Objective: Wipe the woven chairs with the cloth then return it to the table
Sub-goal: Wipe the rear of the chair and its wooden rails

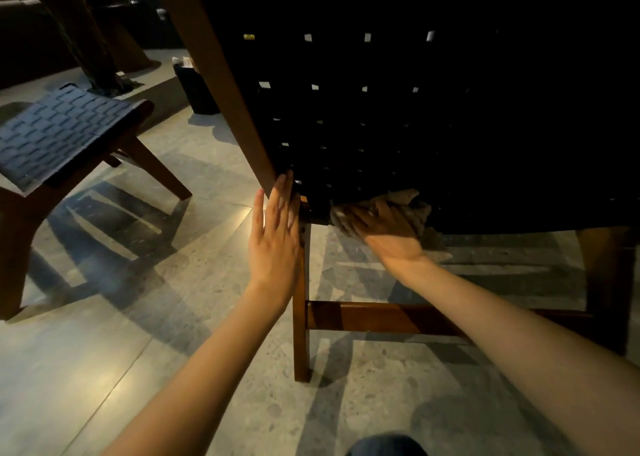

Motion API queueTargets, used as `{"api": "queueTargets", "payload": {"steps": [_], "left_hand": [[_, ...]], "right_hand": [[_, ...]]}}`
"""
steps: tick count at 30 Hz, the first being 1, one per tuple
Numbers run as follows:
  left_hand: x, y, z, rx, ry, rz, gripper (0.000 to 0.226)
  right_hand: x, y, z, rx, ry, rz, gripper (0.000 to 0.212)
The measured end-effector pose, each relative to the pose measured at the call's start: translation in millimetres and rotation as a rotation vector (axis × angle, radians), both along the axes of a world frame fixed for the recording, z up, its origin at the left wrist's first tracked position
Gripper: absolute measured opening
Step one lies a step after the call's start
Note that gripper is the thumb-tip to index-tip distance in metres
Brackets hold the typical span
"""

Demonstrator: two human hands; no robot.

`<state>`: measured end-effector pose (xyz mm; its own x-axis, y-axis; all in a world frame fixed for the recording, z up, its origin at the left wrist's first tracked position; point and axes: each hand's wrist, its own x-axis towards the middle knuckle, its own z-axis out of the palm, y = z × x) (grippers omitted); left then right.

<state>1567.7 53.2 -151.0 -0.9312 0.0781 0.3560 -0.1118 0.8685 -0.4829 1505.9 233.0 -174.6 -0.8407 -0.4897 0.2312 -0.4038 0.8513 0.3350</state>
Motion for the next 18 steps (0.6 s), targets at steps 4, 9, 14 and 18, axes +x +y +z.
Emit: {"api": "queueTargets", "payload": {"steps": [4, 9, 14, 18], "left_hand": [[0.4, 9.7, 2.1, 0.088, -0.012, 0.013, 0.079], [-2.1, 49.7, -1.8, 0.186, -0.020, -0.007, 0.084], [-6.5, 119.1, -19.8, 0.190, -0.180, -0.082, 0.078], [-17.1, 170.7, -34.7, 0.255, -0.348, -0.162, 0.078]], "right_hand": [[-5.1, 18.8, -0.1, 0.194, -0.104, 0.015, 0.057], [0.6, 55.5, 2.4, 0.046, -0.175, -0.013, 0.055], [5.0, 120.9, -3.2, 0.110, -0.175, -0.139, 0.063], [1.2, 186.8, -6.5, 0.070, -0.224, -0.137, 0.073]]}}
